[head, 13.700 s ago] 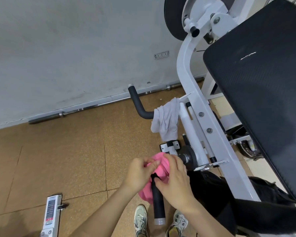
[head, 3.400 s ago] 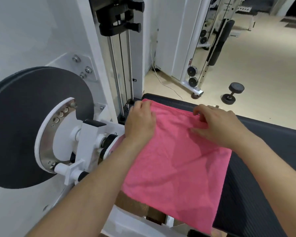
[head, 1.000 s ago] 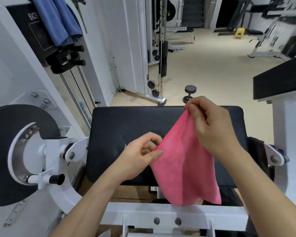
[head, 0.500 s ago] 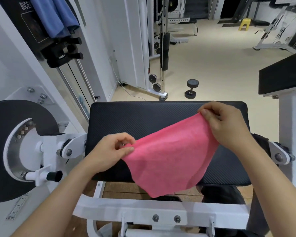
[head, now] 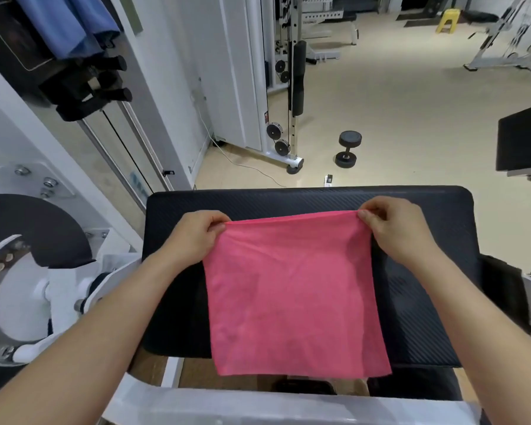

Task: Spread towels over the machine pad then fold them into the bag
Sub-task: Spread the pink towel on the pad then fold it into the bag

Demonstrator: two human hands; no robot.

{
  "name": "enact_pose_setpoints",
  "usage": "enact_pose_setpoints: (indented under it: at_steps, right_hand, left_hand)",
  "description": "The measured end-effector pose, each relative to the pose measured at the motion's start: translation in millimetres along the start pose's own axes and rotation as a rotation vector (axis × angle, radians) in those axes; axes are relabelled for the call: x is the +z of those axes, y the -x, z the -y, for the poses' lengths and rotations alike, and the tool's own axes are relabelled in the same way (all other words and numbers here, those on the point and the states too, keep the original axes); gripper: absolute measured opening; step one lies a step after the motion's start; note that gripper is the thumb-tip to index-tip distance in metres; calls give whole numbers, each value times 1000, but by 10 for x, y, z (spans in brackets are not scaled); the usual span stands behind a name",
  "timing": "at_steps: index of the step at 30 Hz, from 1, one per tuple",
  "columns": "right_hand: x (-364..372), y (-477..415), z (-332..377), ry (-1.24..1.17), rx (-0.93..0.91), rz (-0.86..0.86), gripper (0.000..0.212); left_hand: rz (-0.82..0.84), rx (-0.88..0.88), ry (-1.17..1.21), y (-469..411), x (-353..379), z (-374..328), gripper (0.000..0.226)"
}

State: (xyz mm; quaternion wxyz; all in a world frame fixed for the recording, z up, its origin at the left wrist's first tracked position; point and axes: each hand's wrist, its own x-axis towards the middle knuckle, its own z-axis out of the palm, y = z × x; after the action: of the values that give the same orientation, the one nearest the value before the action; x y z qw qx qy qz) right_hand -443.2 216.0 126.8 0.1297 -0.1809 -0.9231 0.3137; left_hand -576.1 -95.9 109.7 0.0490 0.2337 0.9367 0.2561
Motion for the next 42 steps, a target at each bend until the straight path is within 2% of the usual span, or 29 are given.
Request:
enact_pose_setpoints:
  at_steps: [5, 8, 14, 18, 21, 25, 28, 33, 38, 42]
  right_hand:
    - [138, -339, -70, 41, -5, -96, 17]
    - [225, -503, -90, 35, 2, -151, 19]
    - [436, -538, -88, 91, 62, -245, 26]
    - [428, -421, -17, 20, 61, -313, 37]
    - [383, -106, -41, -73, 115, -303, 31]
    - [493, 583, -222, -76, 236, -153, 19]
    - [656, 1044, -335, -42, 311, -65, 20]
    - [802, 1420, -370, 48, 385, -12, 25]
    - [827, 1555, -461, 70, 401, 20, 23]
    - [838, 1601, -524, 87, 379, 7, 24]
  left_hand:
    - [-240, 50, -1, -349, 39, 4, 19]
    - [-299, 70, 15, -516, 53, -11, 23]
    - [-437, -33, -17, -567, 171, 53, 23]
    - [-572, -101, 61, -186, 181, 38, 26]
    - [-530, -195, 152, 436, 351, 89, 20]
    - [-380, -457, 277, 1254, 755, 268, 20]
    - [-312, -607, 397, 1610, 977, 318, 17]
    - [-290, -624, 494, 1731, 982, 221, 4]
    - [-231, -629, 458, 1751, 938, 223, 18]
    - [-218, -688, 527, 1792, 944, 254, 20]
